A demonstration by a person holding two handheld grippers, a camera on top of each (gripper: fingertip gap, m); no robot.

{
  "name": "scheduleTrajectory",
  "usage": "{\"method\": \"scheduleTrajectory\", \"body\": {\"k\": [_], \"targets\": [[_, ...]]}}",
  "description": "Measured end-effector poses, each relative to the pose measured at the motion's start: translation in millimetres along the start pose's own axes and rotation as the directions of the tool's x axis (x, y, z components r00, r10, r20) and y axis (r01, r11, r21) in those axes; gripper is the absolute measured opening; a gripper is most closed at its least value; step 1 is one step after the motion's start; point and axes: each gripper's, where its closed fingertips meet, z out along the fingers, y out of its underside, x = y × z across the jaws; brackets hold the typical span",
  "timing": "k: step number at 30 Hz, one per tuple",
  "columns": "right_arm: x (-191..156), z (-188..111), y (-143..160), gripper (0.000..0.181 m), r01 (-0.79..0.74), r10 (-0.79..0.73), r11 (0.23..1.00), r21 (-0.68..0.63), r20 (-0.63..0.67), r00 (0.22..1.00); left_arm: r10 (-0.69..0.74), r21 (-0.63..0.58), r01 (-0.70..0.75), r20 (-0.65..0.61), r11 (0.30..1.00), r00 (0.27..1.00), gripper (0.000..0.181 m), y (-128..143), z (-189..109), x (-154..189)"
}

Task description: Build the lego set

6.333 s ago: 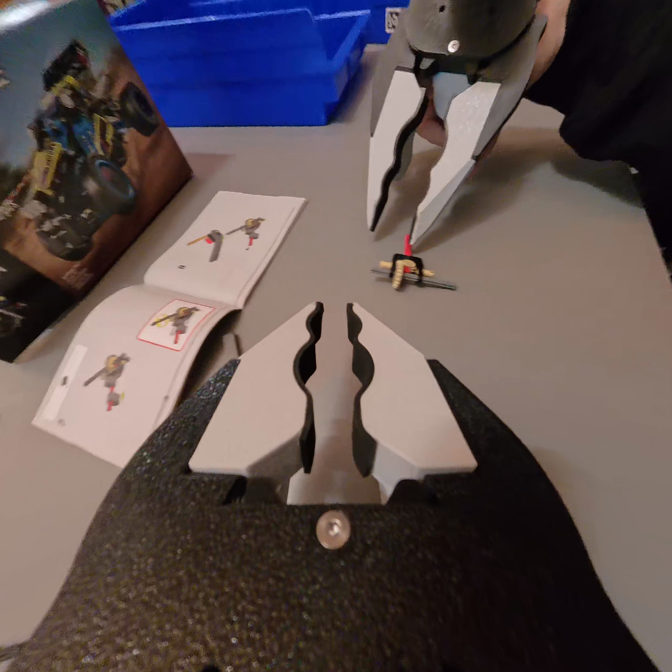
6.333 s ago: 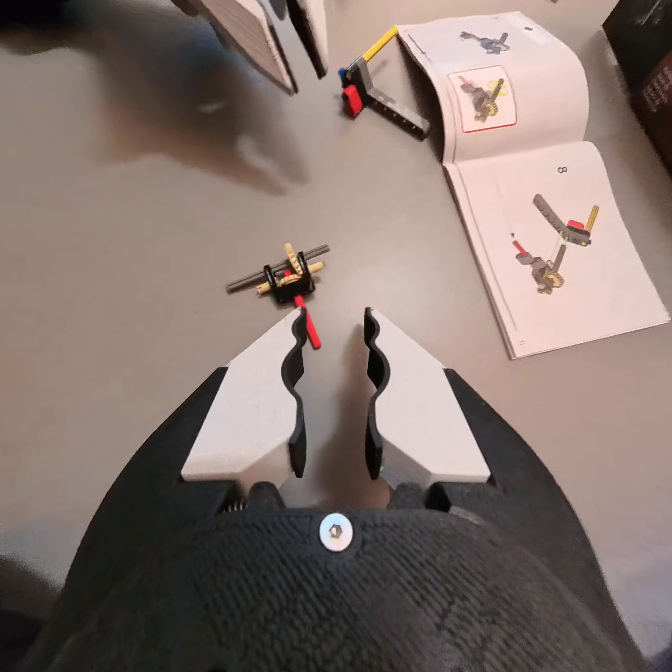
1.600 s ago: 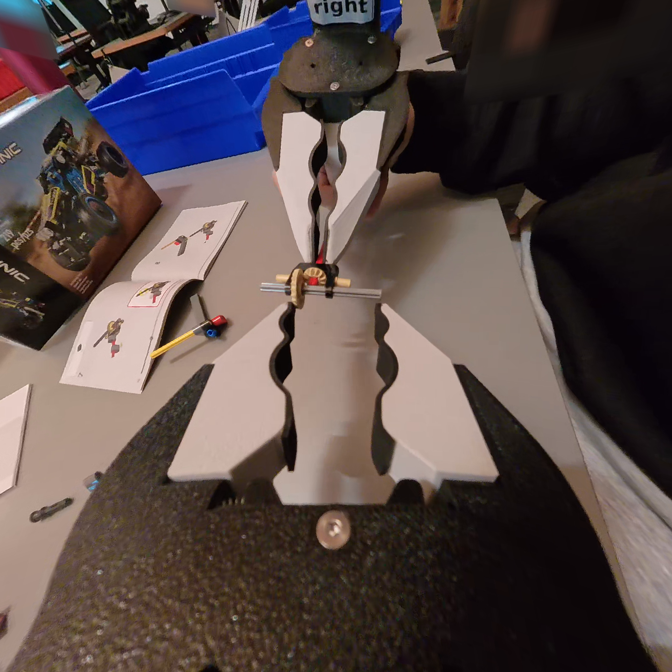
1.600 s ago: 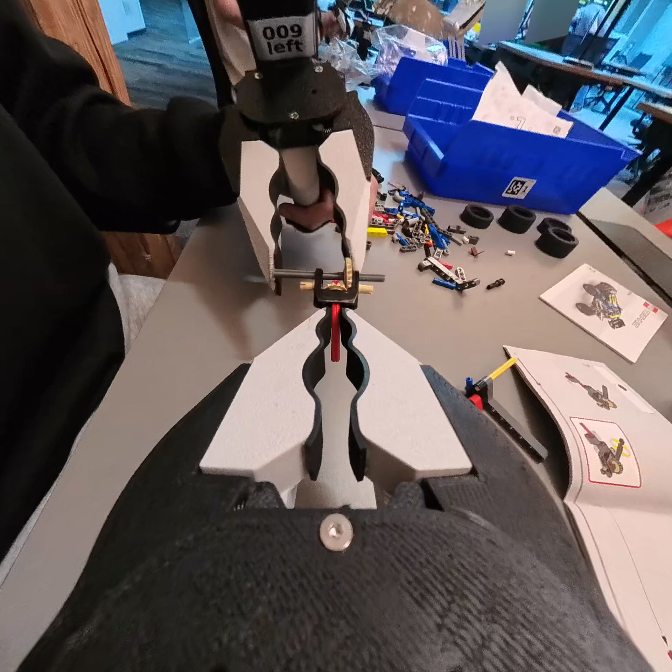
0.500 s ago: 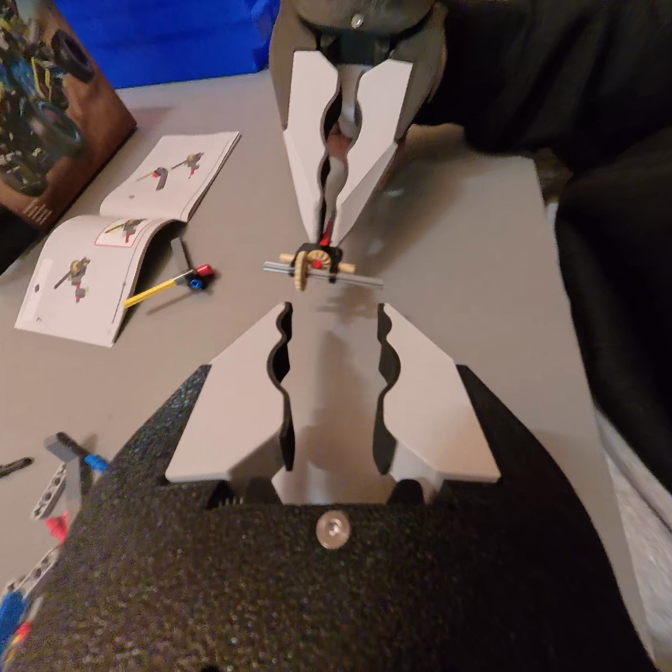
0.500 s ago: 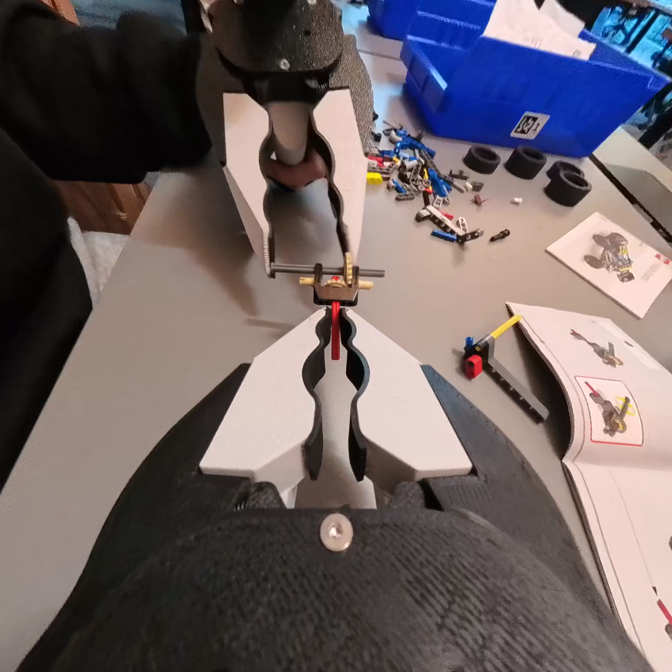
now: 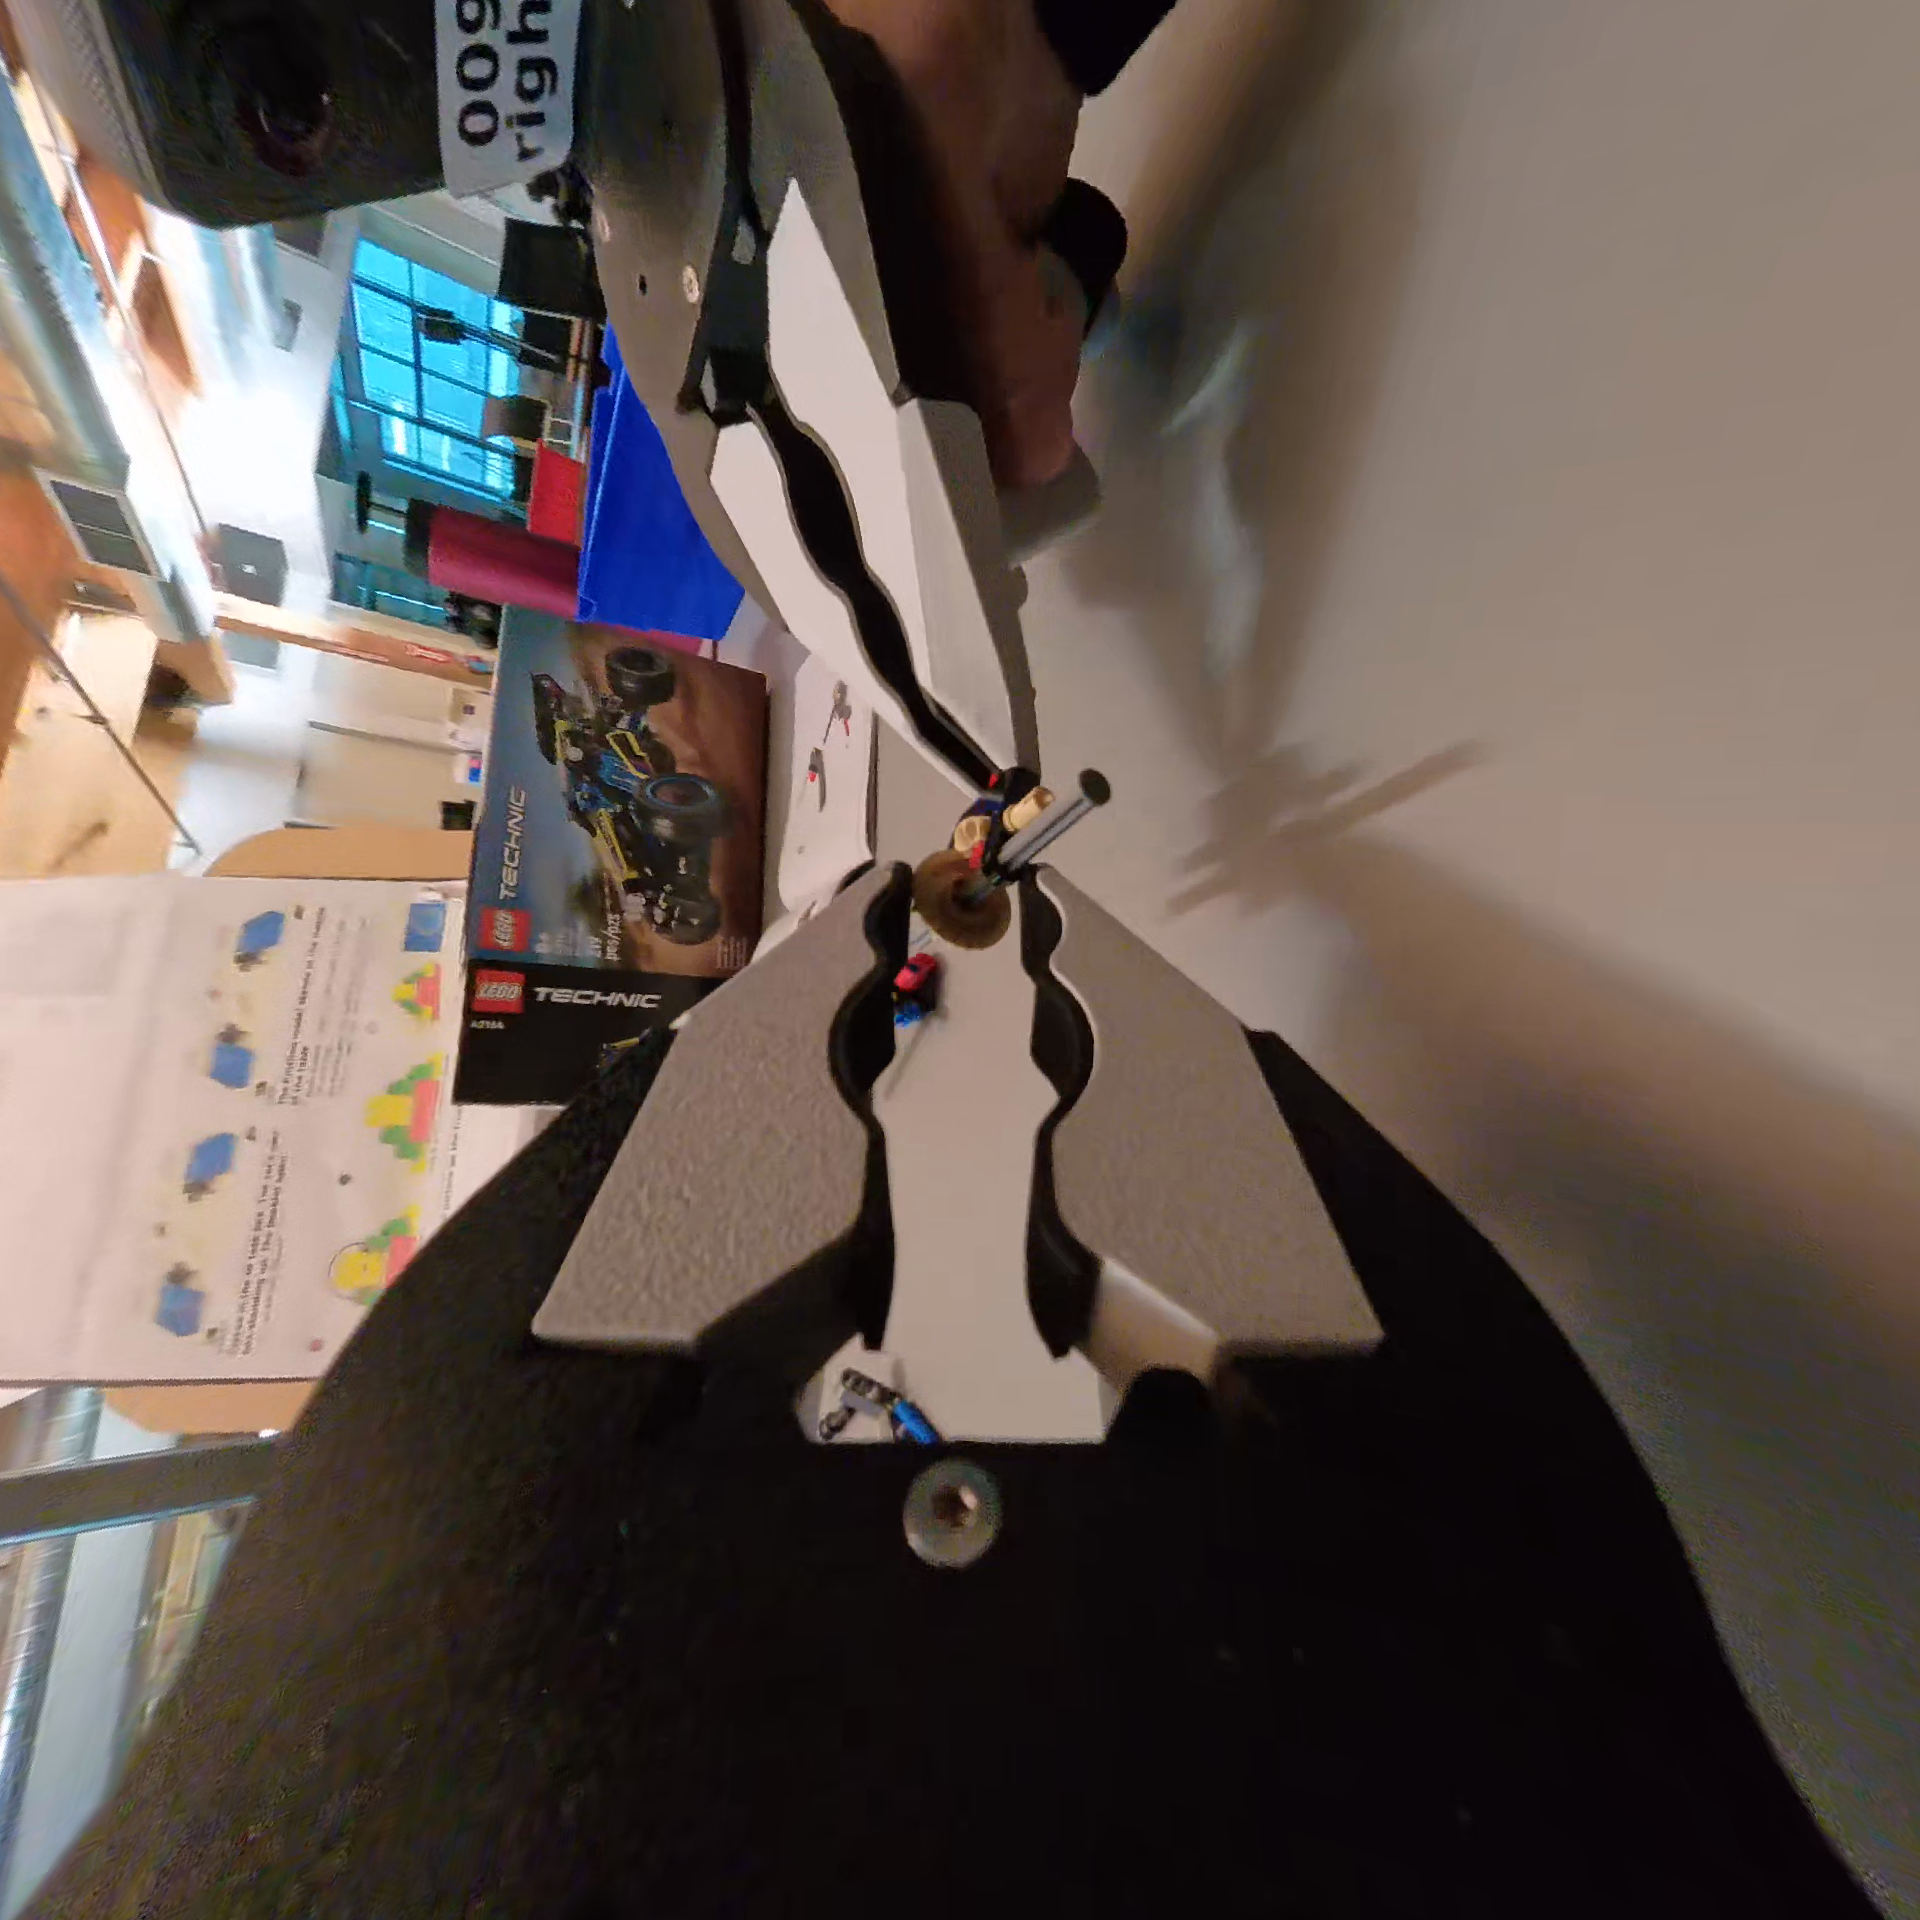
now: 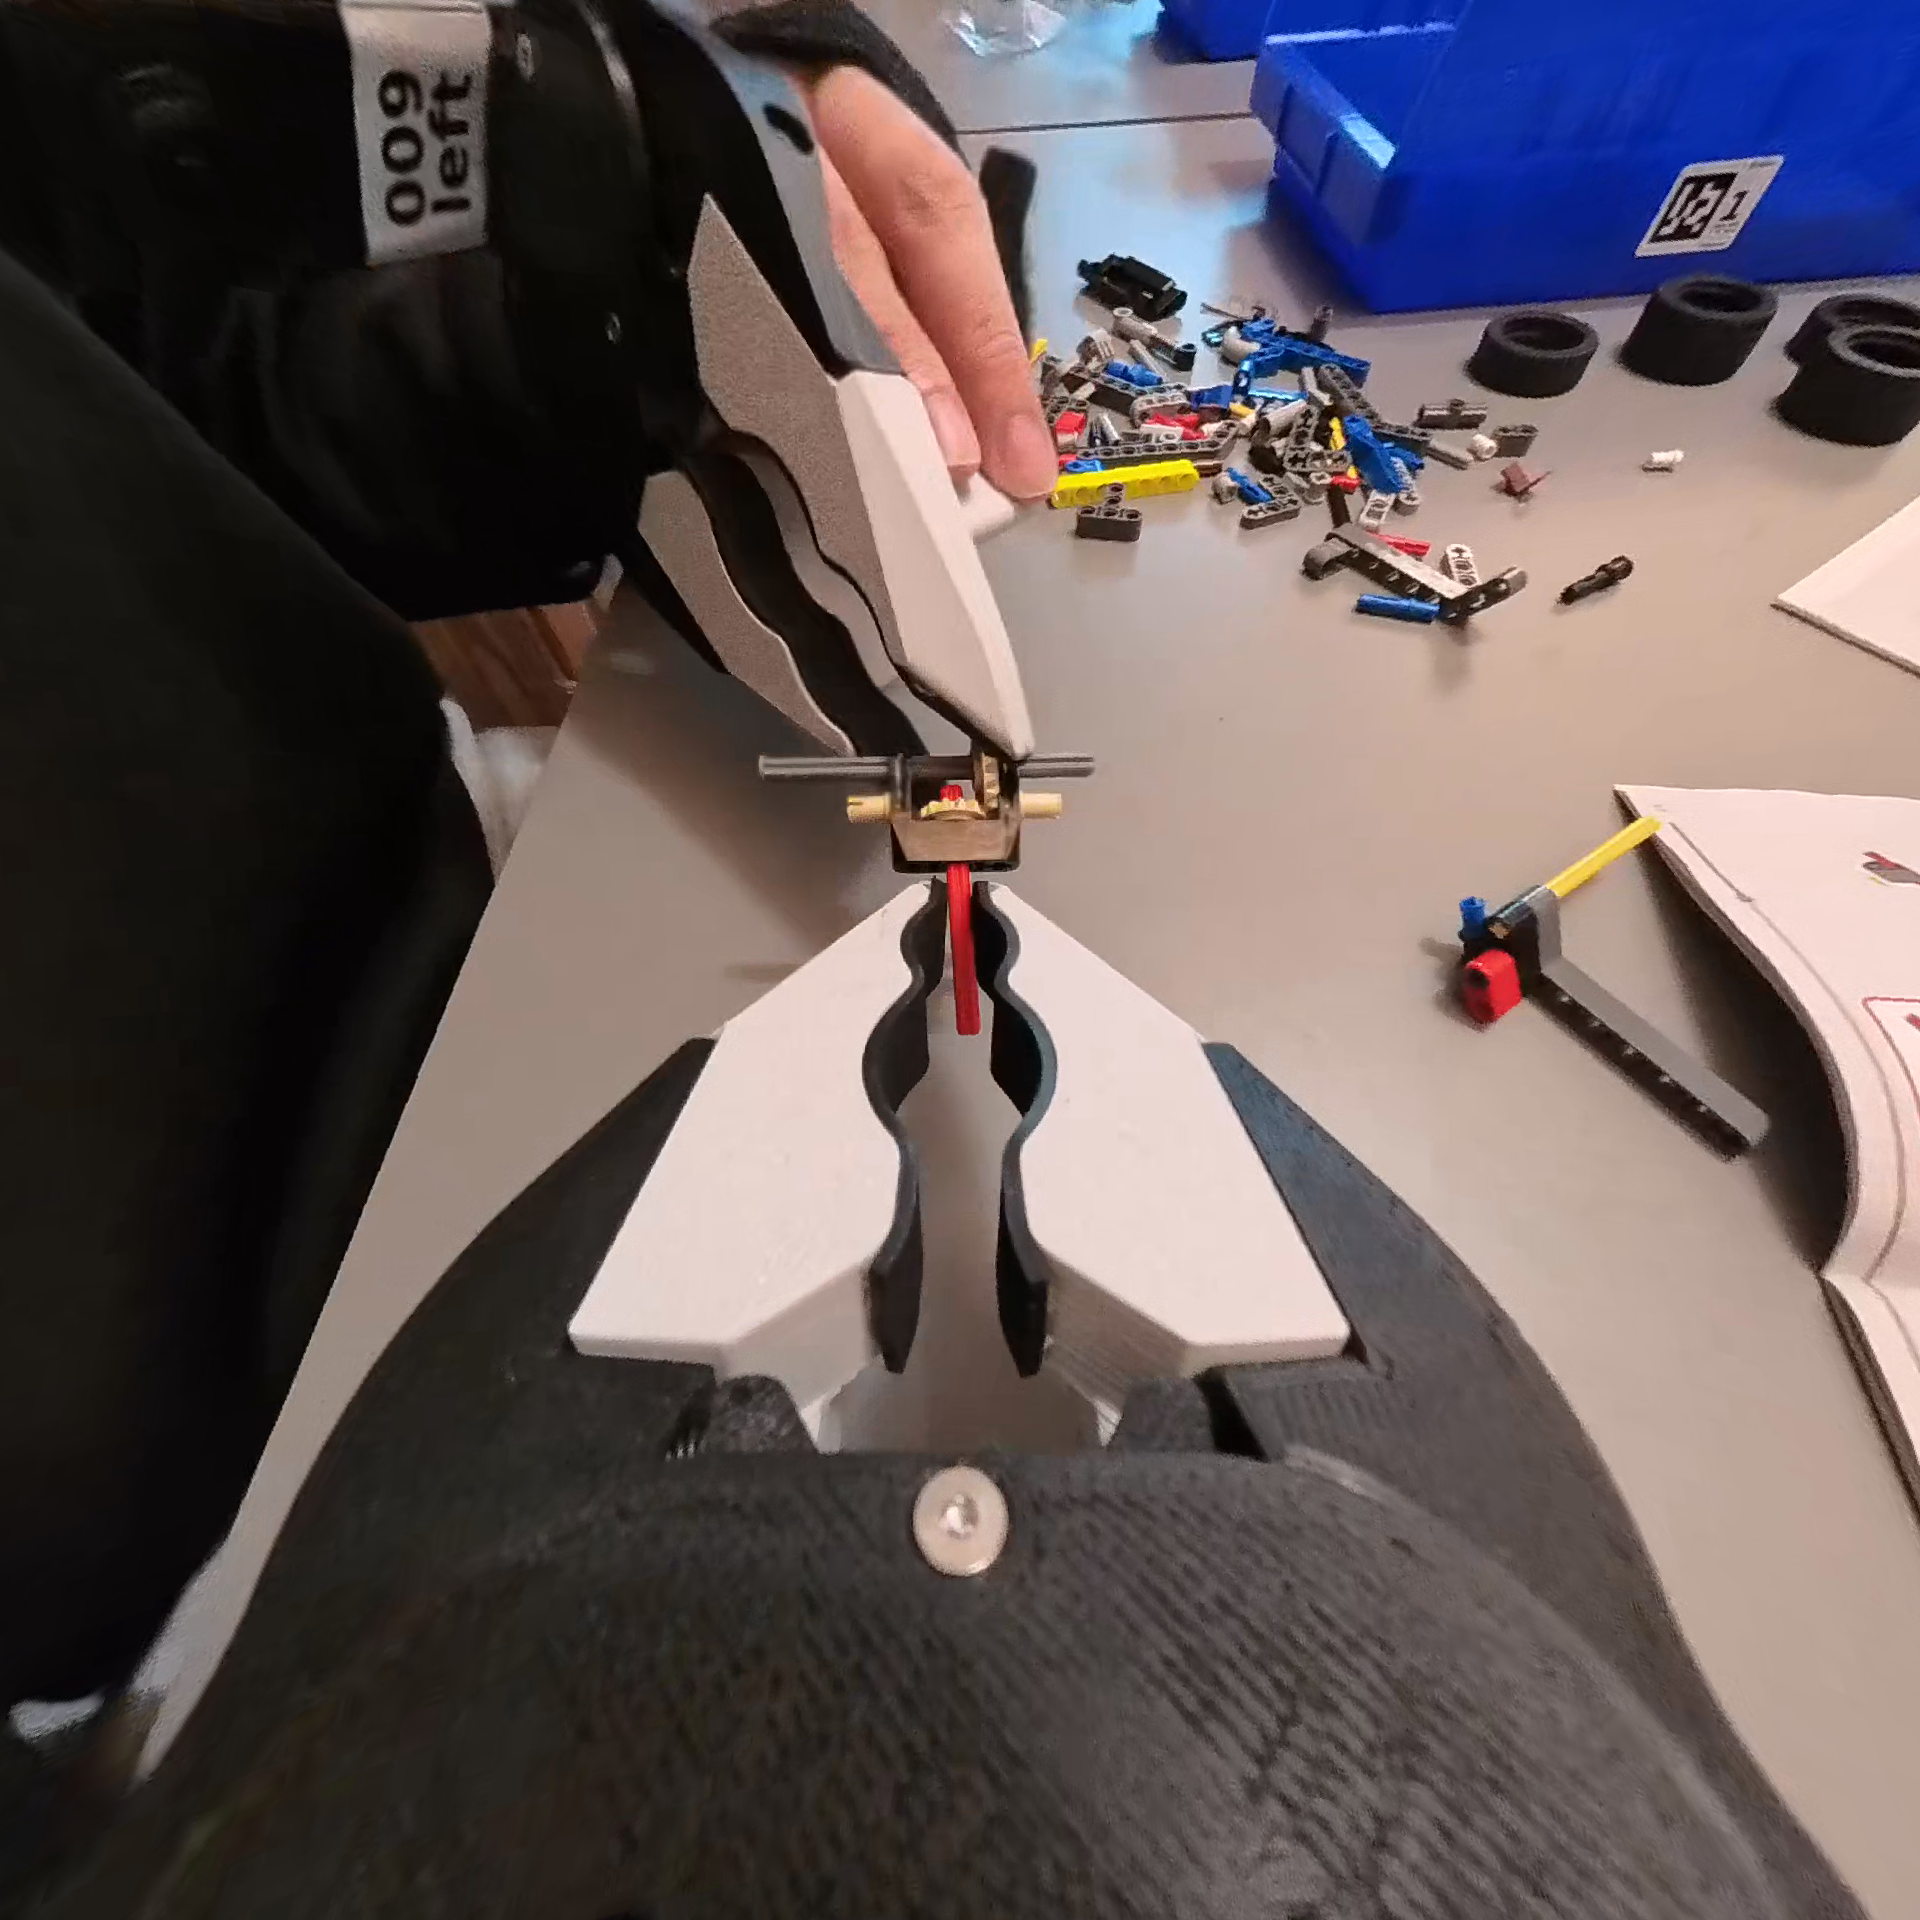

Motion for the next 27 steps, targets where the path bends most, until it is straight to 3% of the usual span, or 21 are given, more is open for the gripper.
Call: {"method": "scheduleTrajectory", "body": {"k": [1, 4, 8, 12, 14, 17, 19, 22, 24, 25, 27], "targets": [[2.0, -0.6, 0.6, 0.003, 0.021, -0.021, 1.000, -0.003, -0.024, 1.000, 0.006, -0.001, -0.006, 0.007, 1.000, 1.000, 0.018, 0.2, 1.5, 0.2], [22.7, -4.2, -4.1, 0.035, 0.218, -0.225, 0.974, -0.055, -0.258, 0.940, -0.020, -0.031, 0.021, 0.026, 0.999, 0.999, 0.018, 7.9, 5.1, -3.2], [22.9, -6.5, -12.3, 0.043, 0.416, -0.436, 0.899, -0.138, -0.392, 0.810, -0.152, -0.002, 0.153, 0.083, 0.988, 0.985, 0.019, 13.3, 8.2, -16.4], [26.0, -5.3, -16.1, 0.027, 0.560, -0.618, 0.781, -0.276, -0.475, 0.627, -0.310, 0.087, 0.304, 0.075, 0.949, 0.948, 0.019, 5.7, 10.9, -23.1], [30.3, -7.3, -19.8, 0.008, 0.611, -0.691, 0.710, -0.350, -0.514, 0.509, -0.352, 0.119, 0.343, 0.064, 0.932, 0.934, 0.017, 1.8, 12.6, -24.5], [34.4, -11.4, -22.7, 0.006, 0.648, -0.766, 0.616, -0.447, -0.532, 0.361, -0.408, 0.138, 0.398, 0.049, 0.907, 0.912, 0.018, 0.9, 15.0, -27.4], [36.3, -11.8, -20.3, 0.005, 0.655, -0.790, 0.583, -0.481, -0.525, 0.318, -0.469, 0.130, 0.465, 0.000, 0.875, 0.883, 0.026, 3.1, 17.4, -25.0], [47.1, -25.3, -22.1, 0.005, 0.624, -0.833, 0.497, -0.603, -0.532, 0.150, -0.603, 0.118, 0.609, -0.083, 0.784, 0.793, 0.041, 4.6, 13.8, -24.2], [51.5, -31.6, -21.1, 0.005, 0.598, -0.849, 0.459, -0.658, -0.522, 0.078, -0.731, 0.090, 0.750, -0.171, 0.656, 0.660, 0.046, 1.6, 9.4, -22.2], [51.6, -32.5, -20.2, 0.005, 0.595, -0.859, 0.438, -0.674, -0.509, 0.056, -0.775, 0.077, 0.801, -0.215, 0.593, 0.594, 0.048, -1.8, 7.5, -20.9], [53.7, -31.0, -13.9, 0.005, 0.577, -0.857, 0.462, -0.674, -0.508, 0.093, -0.812, 0.061, 0.853, -0.277, 0.519, 0.514, 0.050, -9.1, 5.4, -17.4]]}}
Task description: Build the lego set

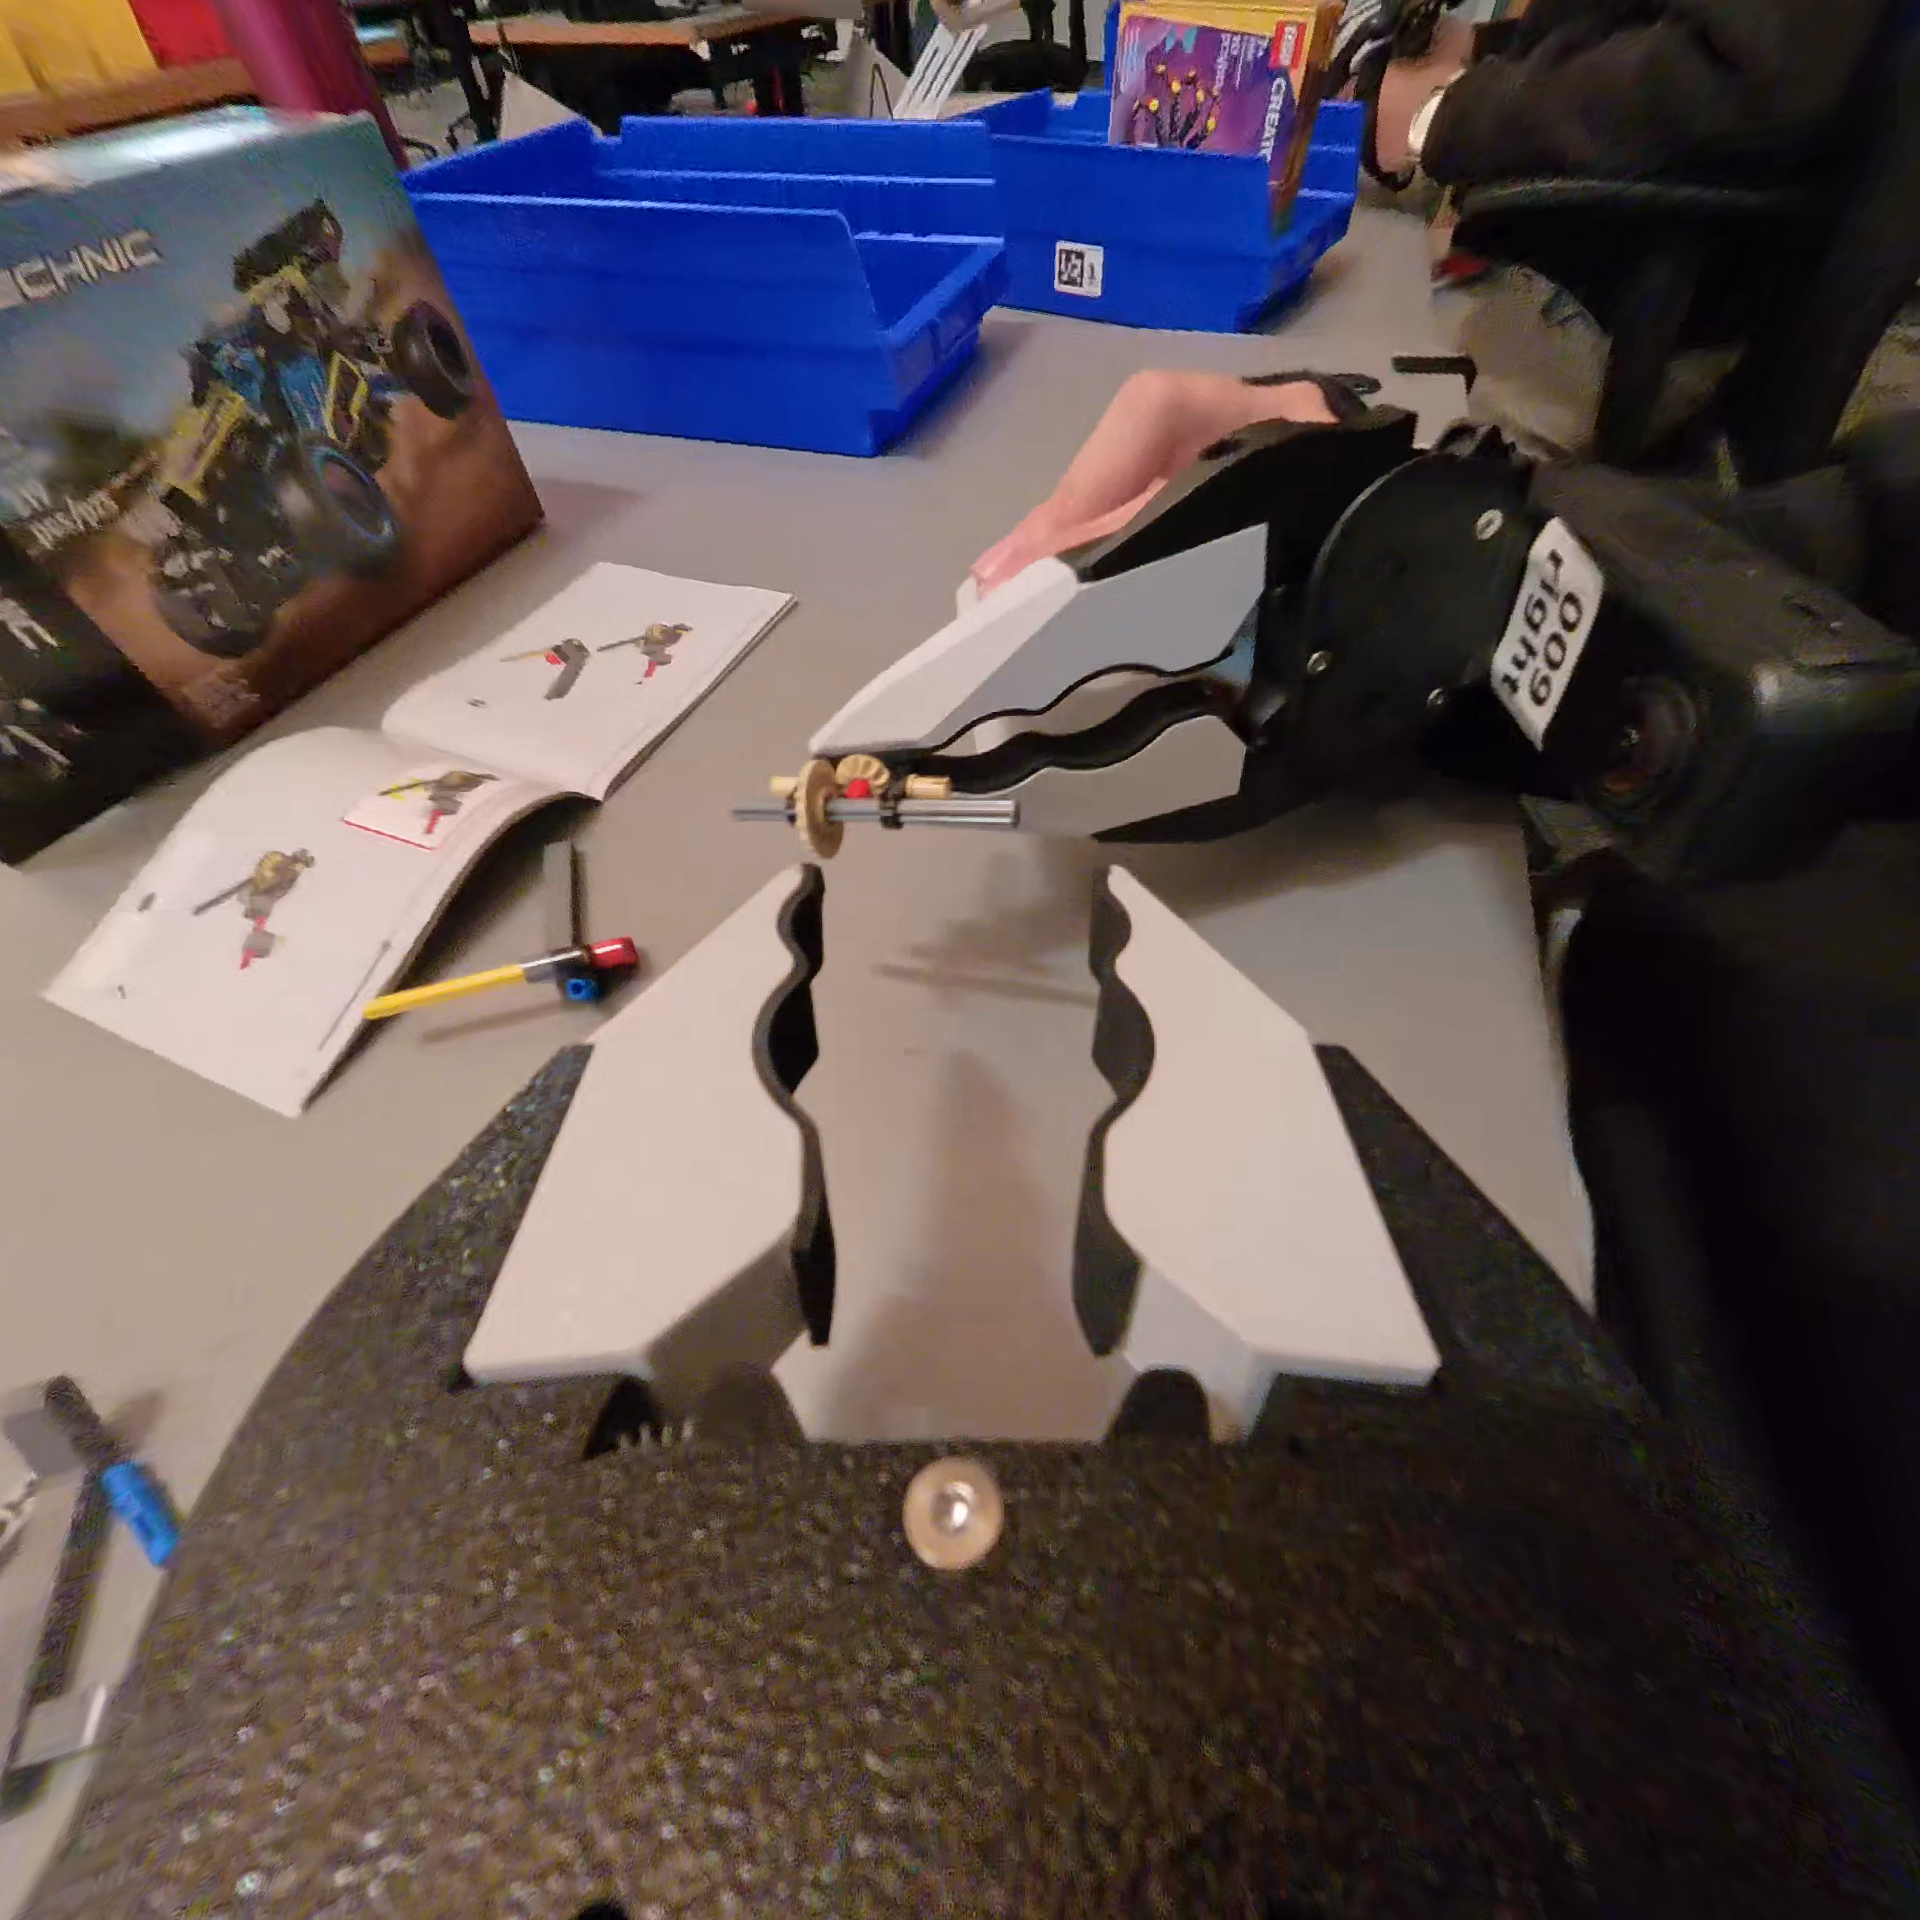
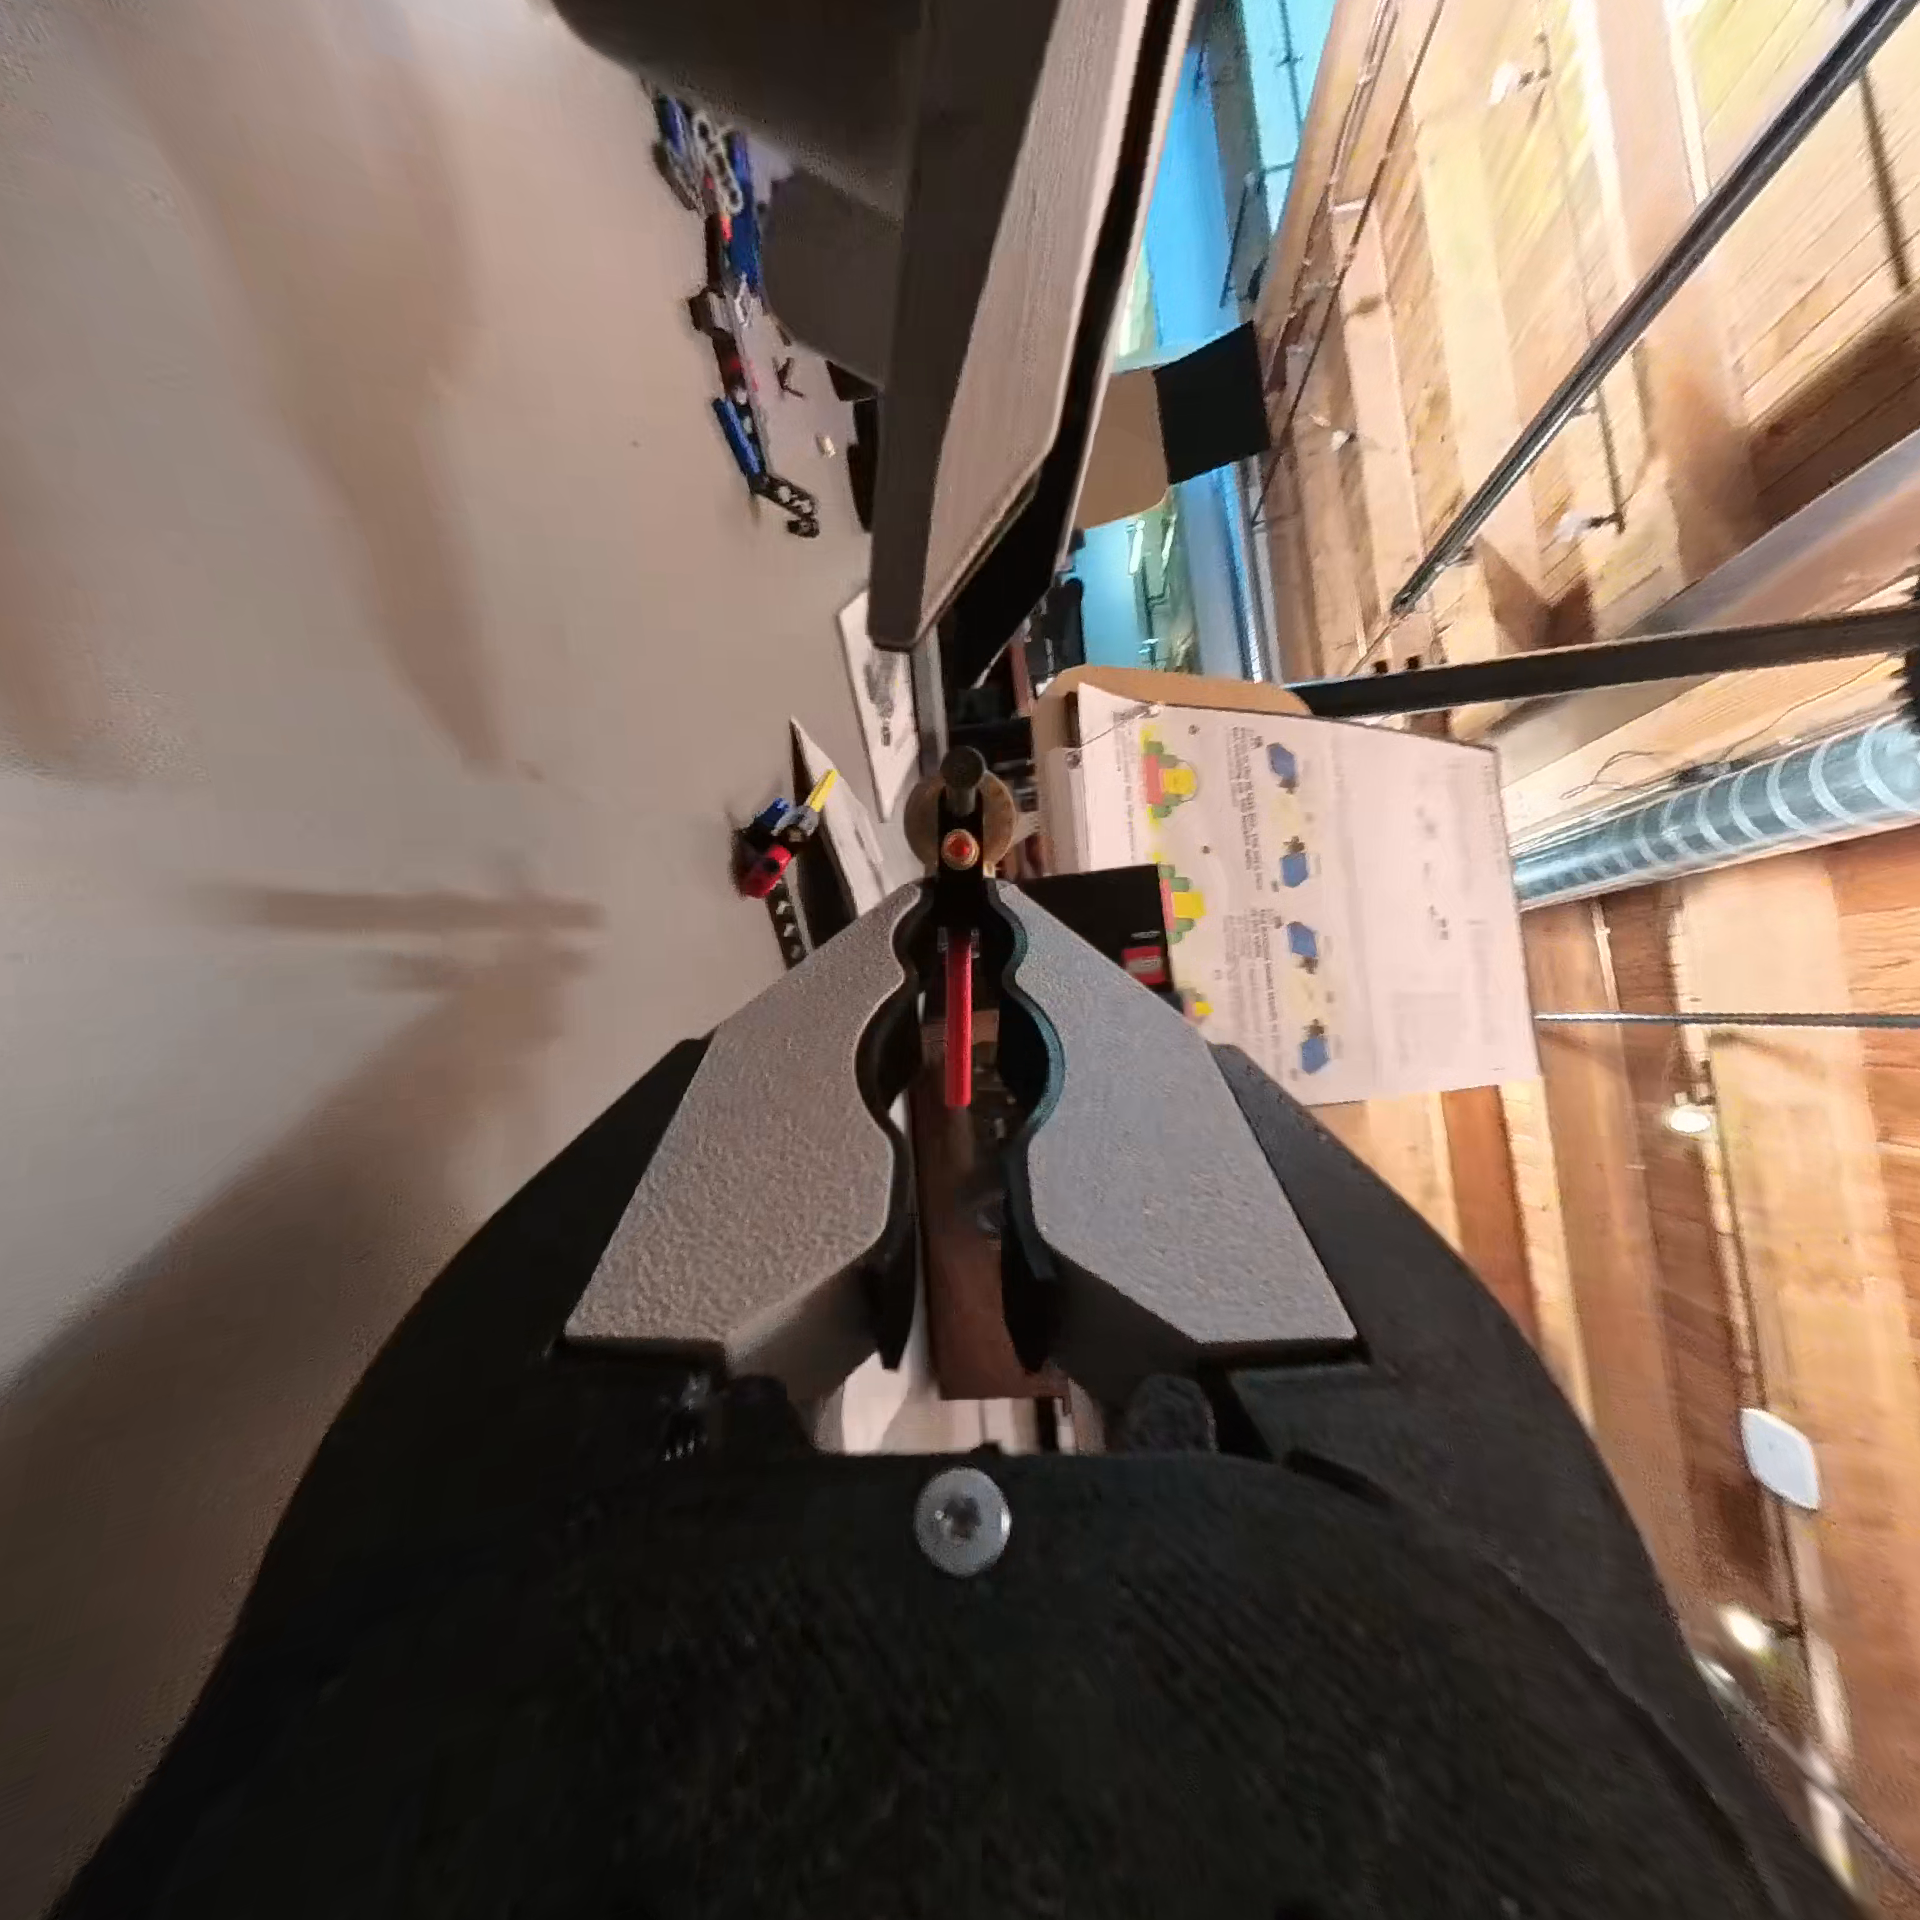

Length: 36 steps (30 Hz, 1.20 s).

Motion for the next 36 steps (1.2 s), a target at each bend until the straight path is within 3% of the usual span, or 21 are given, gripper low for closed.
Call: {"method": "scheduleTrajectory", "body": {"k": [7, 9, 11, 15, 18, 23, 30, 36], "targets": [[-15.0, 5.8, 1.9, 0.005, -0.039, 0.041, 0.999, -0.037, 0.070, 0.997, 0.029, -0.023, -0.028, 0.042, 0.999, 0.999, 0.031, 8.3, 11.9, 2.0], [-15.7, 6.4, 2.8, 0.005, -0.040, 0.043, 0.998, -0.041, 0.072, 0.997, 0.040, -0.010, -0.039, 0.058, 0.999, 0.998, 0.010, 6.7, 13.3, 1.6], [-19.0, 7.1, 5.1, 0.005, -0.046, 0.051, 0.998, -0.051, 0.090, 0.995, 0.062, 0.003, -0.062, 0.071, 0.998, 0.996, 0.000, 5.2, 12.4, 1.3], [-26.9, 9.8, 9.5, 0.005, -0.035, 0.044, 0.997, -0.074, 0.123, 0.991, 0.054, 0.005, -0.054, 0.082, 0.999, 0.995, 0.000, 6.5, 11.4, -0.4], [-28.4, 11.5, 10.5, 0.005, -0.041, 0.053, 0.995, -0.091, 0.127, 0.991, 0.056, -0.016, -0.055, 0.056, 0.998, 0.997, 0.022, 9.8, 13.0, 2.7], [-17.4, 9.5, 3.0, 0.006, -0.013, 0.016, 0.998, -0.057, 0.055, 0.998, 0.013, -0.054, -0.007, 0.120, 0.998, 0.993, 0.022, 16.2, 15.7, -8.4], [-13.9, 5.9, -8.9, 0.005, 0.001, -0.001, 1.000, 0.004, 0.027, 1.000, -0.048, -0.007, 0.048, 0.052, 0.999, 0.998, 0.033, 10.5, 12.6, -5.8], [-15.6, 5.8, -10.7, 0.005, 0.005, -0.005, 1.000, 0.009, 0.030, 1.000, -0.037, -0.010, 0.037, 0.013, 0.999, 0.999, 0.030, 11.8, 10.1, -5.2]]}}
